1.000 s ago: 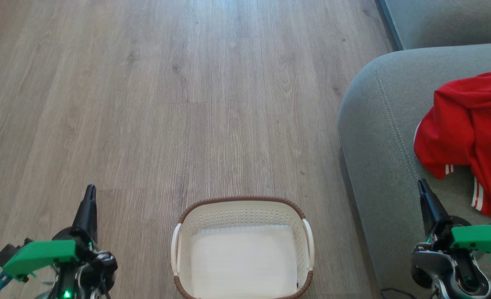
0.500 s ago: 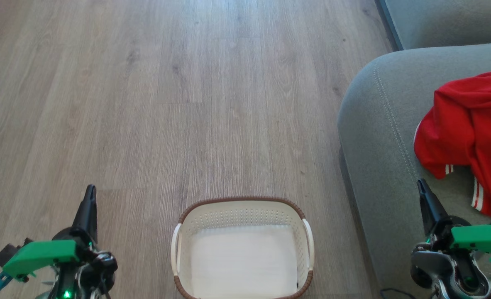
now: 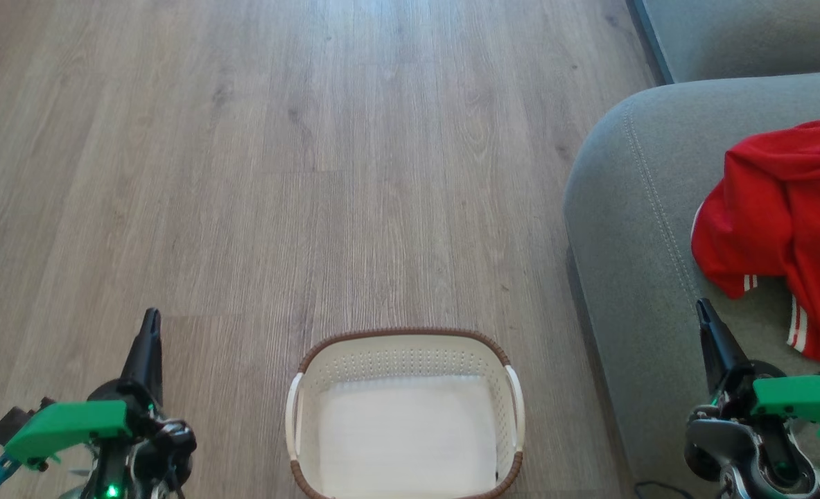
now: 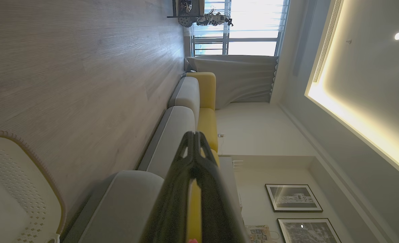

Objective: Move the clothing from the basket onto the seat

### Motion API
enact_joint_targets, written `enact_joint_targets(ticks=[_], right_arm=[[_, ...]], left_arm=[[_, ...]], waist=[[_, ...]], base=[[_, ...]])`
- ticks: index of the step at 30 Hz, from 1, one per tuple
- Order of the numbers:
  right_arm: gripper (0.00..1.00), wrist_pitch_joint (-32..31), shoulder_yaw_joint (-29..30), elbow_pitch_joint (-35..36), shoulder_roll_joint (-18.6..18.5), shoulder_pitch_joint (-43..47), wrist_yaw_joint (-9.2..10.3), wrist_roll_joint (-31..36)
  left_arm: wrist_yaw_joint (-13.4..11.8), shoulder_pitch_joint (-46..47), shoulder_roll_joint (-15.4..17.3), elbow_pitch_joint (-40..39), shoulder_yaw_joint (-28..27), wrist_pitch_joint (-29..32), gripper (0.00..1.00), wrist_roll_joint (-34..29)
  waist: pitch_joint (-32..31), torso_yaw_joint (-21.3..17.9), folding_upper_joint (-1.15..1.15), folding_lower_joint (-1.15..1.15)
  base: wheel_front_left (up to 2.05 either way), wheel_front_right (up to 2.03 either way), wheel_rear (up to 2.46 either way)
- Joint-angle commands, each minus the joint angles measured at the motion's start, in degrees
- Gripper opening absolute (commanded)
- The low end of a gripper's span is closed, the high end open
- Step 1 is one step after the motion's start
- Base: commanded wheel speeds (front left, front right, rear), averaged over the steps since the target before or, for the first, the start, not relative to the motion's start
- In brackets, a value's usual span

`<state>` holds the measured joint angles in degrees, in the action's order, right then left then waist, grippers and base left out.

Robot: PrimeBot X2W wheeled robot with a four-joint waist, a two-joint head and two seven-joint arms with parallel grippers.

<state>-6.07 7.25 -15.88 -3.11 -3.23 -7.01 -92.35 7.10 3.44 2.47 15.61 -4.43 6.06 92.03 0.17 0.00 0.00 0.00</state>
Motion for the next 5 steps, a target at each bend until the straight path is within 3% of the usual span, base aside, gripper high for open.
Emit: enact_joint_targets(ticks=[1, 5], right_arm=[[0.0, -0.28, -0.89, 1.86, 0.08, -2.95, -0.47, 0.05], [0.0, -0.29, -0.88, 1.86, 0.09, -2.95, -0.47, 0.06]], left_arm=[[0.38, 2.76, 0.41, -1.55, -2.1, 0.44, 0.0, 0.13], [0.38, 2.76, 0.41, -1.55, -2.1, 0.43, 0.0, 0.13]], waist=[[0.0, 0.0, 0.0, 0.0], [0.0, 0.0, 0.0, 0.0]], base=[[0.0, 0.0, 0.0], [0.0, 0.0, 0.0]])
